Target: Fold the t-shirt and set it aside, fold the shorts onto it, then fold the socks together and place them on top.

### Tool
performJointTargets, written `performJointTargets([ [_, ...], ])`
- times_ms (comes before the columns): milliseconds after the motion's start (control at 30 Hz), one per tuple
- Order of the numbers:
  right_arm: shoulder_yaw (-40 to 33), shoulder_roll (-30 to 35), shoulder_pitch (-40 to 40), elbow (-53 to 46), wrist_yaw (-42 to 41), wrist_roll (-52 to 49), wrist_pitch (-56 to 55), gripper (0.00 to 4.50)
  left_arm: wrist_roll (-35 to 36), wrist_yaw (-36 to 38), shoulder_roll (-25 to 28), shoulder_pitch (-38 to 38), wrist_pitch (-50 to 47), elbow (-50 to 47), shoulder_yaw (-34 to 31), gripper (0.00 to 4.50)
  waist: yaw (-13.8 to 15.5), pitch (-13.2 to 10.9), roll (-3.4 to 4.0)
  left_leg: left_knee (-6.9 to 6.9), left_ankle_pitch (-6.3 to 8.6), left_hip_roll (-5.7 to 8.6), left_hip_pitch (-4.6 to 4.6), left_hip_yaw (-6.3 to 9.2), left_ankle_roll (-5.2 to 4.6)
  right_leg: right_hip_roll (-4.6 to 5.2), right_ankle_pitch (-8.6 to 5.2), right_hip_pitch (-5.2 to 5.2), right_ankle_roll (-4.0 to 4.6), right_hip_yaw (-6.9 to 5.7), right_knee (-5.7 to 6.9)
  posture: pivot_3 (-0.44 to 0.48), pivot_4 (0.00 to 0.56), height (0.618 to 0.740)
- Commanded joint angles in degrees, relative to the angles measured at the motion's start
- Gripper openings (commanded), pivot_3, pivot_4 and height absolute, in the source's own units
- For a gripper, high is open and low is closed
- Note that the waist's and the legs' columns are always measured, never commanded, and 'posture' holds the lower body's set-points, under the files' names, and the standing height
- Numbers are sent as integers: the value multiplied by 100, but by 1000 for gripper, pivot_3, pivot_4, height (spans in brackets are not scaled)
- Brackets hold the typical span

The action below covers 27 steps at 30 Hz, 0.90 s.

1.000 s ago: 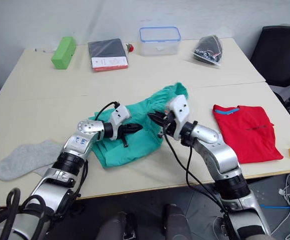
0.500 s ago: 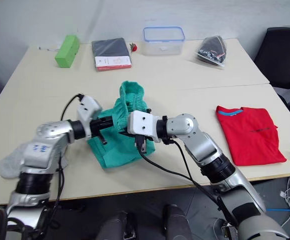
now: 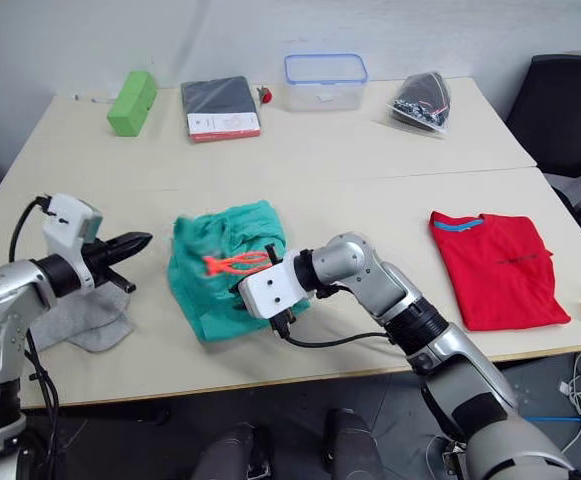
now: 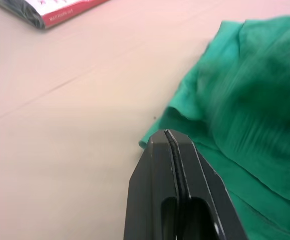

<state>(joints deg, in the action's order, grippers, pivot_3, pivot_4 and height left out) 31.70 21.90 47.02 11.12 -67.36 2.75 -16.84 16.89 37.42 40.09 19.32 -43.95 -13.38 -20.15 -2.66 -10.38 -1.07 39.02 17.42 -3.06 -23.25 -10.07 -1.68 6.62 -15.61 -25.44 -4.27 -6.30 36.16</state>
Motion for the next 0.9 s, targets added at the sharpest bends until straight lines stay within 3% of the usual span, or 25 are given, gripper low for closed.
performJointTargets([
  [33,-303,112,-230,-420,-253,-542,19,2669,189,112,180,447,183,-65,104,0,33,0,-1,0,1,0,0,0,1,-1,0,0,0,-1,5,0,150,740],
  [67,-478,197,-314,-623,-305,-784,249,2993,296,212,190,654,187,-66,185,0,39,0,-1,0,1,0,-1,0,1,-1,0,0,0,0,16,0,150,740],
  [200,-965,457,-487,-1061,-240,-1206,968,2993,629,637,218,1131,183,-145,536,0,96,0,-1,3,1,1,1,-3,0,-4,0,-1,0,1,26,0,150,740],
  [333,-1482,609,-578,-1150,81,-1449,1751,2993,667,1134,230,1414,283,-223,1351,0,95,0,-1,3,1,1,7,-6,1,-4,-2,-1,4,1,25,0,150,740],
  [467,-1831,344,-489,-1128,624,-1730,2746,1662,-17,1161,211,1459,577,183,2414,0,79,0,-1,3,-1,-1,11,-11,5,-12,-7,-5,12,1,28,0,150,740],
  [633,-1737,-265,-137,-720,1137,-1534,3152,24,-509,694,-55,1230,784,788,2755,0,33,-1,1,3,-5,-17,12,-21,13,-25,-11,-12,19,-2,32,0,150,740],
  [733,-1505,-745,152,7,1477,-1167,2970,24,-747,361,-235,946,834,948,2815,0,36,-1,1,4,-6,-20,7,-19,15,-28,-12,-14,20,-1,38,0,150,740],
  [900,-897,-1484,836,2197,2297,5,2056,24,-715,-33,-630,348,815,576,2667,0,-15,-1,1,4,-6,-20,8,-21,15,-26,-12,-14,20,0,51,0,150,740],
])
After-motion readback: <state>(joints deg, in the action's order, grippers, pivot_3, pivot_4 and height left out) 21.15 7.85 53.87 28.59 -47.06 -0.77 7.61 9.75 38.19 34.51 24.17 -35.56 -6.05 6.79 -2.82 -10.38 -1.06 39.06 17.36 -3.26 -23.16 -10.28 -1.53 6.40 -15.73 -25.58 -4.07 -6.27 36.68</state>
